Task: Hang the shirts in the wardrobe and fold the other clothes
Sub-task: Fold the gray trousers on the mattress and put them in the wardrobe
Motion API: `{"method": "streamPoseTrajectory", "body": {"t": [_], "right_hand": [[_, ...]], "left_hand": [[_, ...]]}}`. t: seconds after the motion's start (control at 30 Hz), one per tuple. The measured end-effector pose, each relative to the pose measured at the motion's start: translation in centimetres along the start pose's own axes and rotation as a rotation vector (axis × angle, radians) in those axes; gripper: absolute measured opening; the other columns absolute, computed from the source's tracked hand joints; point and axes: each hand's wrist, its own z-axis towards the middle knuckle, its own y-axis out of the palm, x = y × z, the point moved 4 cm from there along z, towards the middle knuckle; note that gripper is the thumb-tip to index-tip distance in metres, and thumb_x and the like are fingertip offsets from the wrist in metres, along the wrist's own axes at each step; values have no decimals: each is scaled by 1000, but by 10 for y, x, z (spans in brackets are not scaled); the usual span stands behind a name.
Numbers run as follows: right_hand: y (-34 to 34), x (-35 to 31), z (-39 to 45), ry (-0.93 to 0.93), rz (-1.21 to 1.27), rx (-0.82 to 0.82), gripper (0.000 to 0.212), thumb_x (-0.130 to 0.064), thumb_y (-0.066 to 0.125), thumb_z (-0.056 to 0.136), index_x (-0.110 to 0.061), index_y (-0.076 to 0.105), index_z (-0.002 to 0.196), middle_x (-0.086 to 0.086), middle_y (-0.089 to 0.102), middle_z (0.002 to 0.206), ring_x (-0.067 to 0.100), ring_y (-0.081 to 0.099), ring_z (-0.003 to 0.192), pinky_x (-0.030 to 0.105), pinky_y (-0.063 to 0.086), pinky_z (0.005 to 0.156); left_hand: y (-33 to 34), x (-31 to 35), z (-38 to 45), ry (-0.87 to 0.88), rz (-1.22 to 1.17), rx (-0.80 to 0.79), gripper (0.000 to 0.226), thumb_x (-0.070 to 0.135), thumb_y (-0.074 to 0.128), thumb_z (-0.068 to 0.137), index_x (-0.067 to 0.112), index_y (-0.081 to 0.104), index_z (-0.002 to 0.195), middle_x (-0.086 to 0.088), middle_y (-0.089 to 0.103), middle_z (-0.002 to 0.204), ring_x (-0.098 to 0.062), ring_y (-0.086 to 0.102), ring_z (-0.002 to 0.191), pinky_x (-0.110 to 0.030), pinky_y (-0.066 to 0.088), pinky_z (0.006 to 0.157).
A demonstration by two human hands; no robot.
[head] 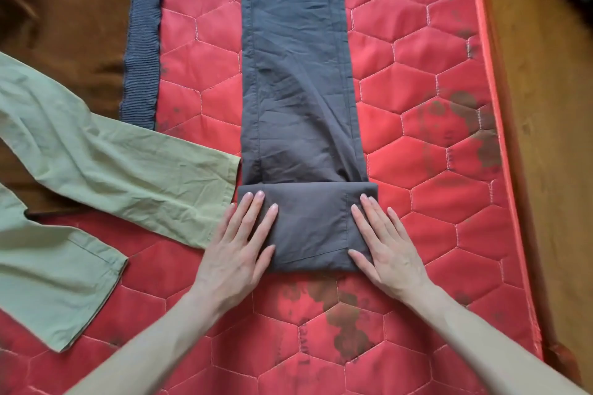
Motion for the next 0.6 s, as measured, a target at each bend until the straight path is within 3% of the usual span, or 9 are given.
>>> {"method": "streamPoseTrajectory", "body": {"t": [0.07,0.13,0.23,0.33,0.4,0.47,0.6], "right_hand": [[-4,6,2,-70,-29,-51,75,-57,37,105,-11,25,163,12,14,173,24,17,160,50,27,125],[-10,14,3,-139,-44,-92,71,-54,37,106,-15,23,164,11,12,173,23,16,160,48,26,125],[-23,30,8,-260,-76,-126,64,-34,41,105,-21,23,165,9,13,173,21,17,159,45,25,126],[-35,44,13,-393,-148,-122,76,-10,45,91,-21,26,164,9,16,173,23,18,159,46,28,125],[-41,47,17,-446,-195,-93,78,-5,43,87,-20,30,163,8,22,171,26,22,158,49,29,124],[-43,48,23,-476,-192,-123,80,-10,46,84,-20,31,162,7,22,171,27,21,158,50,28,124],[-41,51,35,-469,-113,-244,73,-41,51,99,-26,23,165,3,13,174,23,13,160,51,25,126]], "left_hand": [[0,-12,0,103,46,-111,70,42,43,101,14,25,163,-16,9,172,-31,9,160,-52,20,126],[-4,-25,1,203,100,-156,73,32,45,96,15,24,164,-17,9,172,-31,10,160,-49,16,128],[-15,-44,9,328,196,-160,82,13,44,84,14,25,164,-17,13,172,-30,15,159,-45,15,128],[-21,-53,15,437,256,-166,79,3,37,87,12,23,164,-17,14,171,-30,19,158,-44,16,127],[-24,-50,20,453,244,-152,78,2,37,86,11,26,163,-19,17,170,-32,20,158,-46,19,126],[-23,-45,28,419,216,-168,85,2,39,78,10,27,163,-19,18,170,-34,20,158,-47,21,126],[-17,-46,44,375,118,-270,97,7,35,70,11,17,165,-16,10,172,-32,11,160,-47,20,126]]}}
